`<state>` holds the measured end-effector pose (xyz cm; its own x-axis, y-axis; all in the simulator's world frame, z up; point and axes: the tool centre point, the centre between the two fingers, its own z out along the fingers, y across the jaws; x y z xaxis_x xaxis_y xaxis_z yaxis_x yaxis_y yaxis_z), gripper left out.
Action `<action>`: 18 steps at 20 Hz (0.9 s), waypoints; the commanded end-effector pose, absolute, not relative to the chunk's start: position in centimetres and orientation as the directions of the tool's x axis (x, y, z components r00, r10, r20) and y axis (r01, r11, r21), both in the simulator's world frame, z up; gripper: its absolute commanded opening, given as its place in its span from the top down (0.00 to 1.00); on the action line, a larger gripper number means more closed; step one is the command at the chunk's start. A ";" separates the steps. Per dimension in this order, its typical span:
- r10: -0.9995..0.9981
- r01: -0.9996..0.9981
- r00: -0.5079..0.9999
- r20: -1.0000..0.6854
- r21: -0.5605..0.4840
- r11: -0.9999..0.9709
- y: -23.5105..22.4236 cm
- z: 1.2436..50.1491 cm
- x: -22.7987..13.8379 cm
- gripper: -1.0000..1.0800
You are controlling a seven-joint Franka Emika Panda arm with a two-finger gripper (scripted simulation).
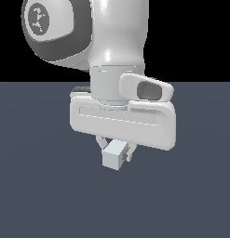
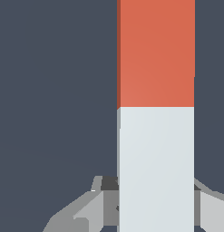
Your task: Insert the peg into the horizontal hole in a box.
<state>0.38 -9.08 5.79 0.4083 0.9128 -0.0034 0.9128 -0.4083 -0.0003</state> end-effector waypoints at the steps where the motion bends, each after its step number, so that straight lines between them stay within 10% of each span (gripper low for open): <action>1: 0.945 0.945 0.327 -0.003 0.002 -0.327 -3.8 6.8 2.1 1.00; 18: 0.999 0.999 0.039 0.000 0.000 -0.039 14.2 9.9 4.5 1.00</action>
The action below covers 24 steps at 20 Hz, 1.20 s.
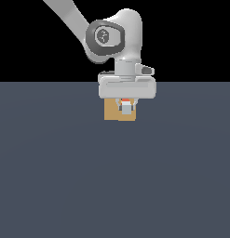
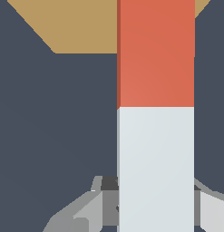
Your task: Insert the peg into the horizontal hole in a box.
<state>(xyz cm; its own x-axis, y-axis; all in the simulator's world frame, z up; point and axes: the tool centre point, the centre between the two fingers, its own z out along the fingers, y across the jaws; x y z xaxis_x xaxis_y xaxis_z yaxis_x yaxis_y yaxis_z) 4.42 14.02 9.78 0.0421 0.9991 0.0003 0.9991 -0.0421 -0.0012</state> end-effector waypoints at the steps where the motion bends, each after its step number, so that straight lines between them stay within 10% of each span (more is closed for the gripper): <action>1: 0.999 0.999 0.039 0.000 0.000 -0.039 14.2 9.9 4.5 1.00; 24: 0.999 0.999 0.043 0.000 0.000 -0.043 17.9 9.9 4.6 1.00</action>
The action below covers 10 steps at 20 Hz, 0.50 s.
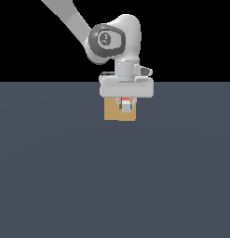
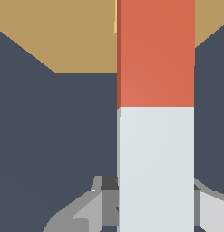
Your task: Insert the peg into the horizontal hole in a box.
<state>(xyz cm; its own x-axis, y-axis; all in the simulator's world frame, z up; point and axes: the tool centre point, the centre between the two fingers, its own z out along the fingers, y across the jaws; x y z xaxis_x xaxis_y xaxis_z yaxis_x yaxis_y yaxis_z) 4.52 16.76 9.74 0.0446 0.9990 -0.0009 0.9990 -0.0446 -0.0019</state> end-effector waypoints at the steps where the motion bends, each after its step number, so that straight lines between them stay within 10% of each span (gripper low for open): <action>1: 0.999 0.999 0.043 0.000 0.000 -0.043 18.7 9.9 4.6 1.00; 10: 0.999 0.999 0.043 0.001 0.001 -0.043 22.6 9.9 4.9 1.00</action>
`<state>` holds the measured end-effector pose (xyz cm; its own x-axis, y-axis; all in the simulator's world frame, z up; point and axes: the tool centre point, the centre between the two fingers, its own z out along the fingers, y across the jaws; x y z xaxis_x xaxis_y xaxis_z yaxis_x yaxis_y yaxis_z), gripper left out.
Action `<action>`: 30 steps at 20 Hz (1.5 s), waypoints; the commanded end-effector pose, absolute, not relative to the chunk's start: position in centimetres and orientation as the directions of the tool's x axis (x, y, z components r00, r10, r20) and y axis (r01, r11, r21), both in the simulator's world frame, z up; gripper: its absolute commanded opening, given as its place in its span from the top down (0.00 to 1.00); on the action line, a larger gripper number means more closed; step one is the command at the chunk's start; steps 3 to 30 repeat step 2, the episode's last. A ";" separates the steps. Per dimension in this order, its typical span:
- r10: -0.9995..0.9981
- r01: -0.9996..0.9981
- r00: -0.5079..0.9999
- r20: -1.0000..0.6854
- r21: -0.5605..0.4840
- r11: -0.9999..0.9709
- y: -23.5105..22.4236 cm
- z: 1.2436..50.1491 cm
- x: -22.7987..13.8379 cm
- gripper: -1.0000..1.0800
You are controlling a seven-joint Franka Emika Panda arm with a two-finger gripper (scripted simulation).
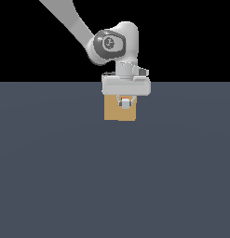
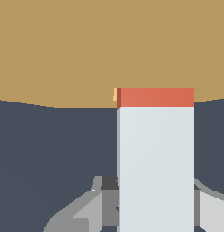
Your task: Insert the peg into the horizontal hole in a box.
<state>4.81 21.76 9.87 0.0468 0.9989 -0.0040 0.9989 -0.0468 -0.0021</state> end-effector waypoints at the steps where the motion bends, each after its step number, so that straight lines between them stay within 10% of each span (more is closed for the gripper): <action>1: 0.999 0.999 0.043 0.001 0.001 -0.043 22.6 9.9 4.9 1.00; 30: 0.999 0.999 0.043 0.001 0.001 -0.043 22.6 9.9 4.9 1.00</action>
